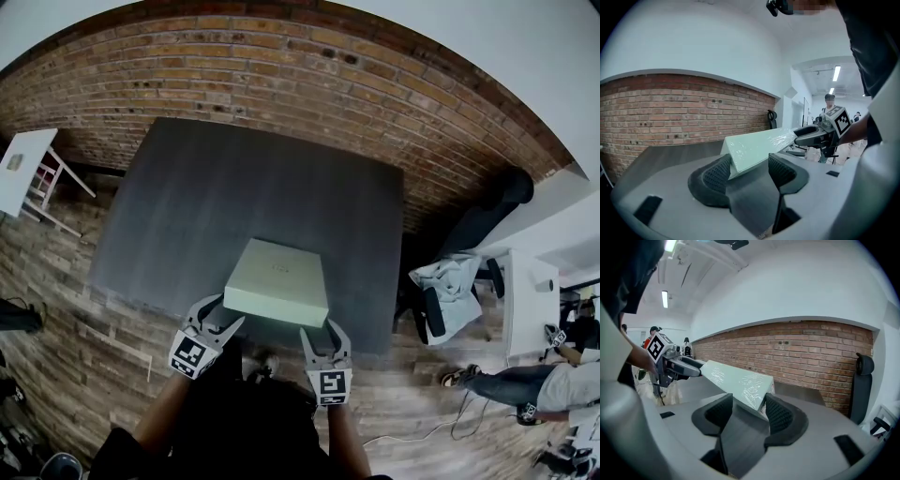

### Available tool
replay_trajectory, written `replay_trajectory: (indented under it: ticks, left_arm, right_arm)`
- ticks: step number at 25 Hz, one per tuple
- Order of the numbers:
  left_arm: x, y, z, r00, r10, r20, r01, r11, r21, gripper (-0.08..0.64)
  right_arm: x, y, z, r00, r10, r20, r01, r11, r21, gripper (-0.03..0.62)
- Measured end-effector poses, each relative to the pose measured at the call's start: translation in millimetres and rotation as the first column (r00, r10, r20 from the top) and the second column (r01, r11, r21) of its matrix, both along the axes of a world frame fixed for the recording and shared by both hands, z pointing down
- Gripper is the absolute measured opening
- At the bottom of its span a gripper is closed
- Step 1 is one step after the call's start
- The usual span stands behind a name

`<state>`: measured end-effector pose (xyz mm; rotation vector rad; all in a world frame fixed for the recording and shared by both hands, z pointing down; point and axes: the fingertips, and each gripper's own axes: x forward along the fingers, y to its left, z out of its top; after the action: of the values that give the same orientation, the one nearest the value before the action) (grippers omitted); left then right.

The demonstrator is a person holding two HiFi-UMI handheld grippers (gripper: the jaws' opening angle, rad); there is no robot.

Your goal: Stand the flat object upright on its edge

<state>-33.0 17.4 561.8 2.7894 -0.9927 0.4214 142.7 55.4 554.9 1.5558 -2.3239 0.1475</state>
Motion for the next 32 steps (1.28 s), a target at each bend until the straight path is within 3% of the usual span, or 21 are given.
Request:
replay_trajectory:
  ticks: [12,32]
  left_arm:
    - [-2,-13,-12,1.000,-0.026,-0.006,0.027,1.000,0.011,0.236]
    - [1,19,-48,0.995,-0.091,-0.026,0.091,0.996,-0.006,0.233]
  right_arm:
    - [2,-8,-12,1.000,0.024,0.002,-0.024,0.999,0.035,0.222]
    - [9,13,-50,0.998,-0.018,0.062,0.017,1.000,0.019,0.218]
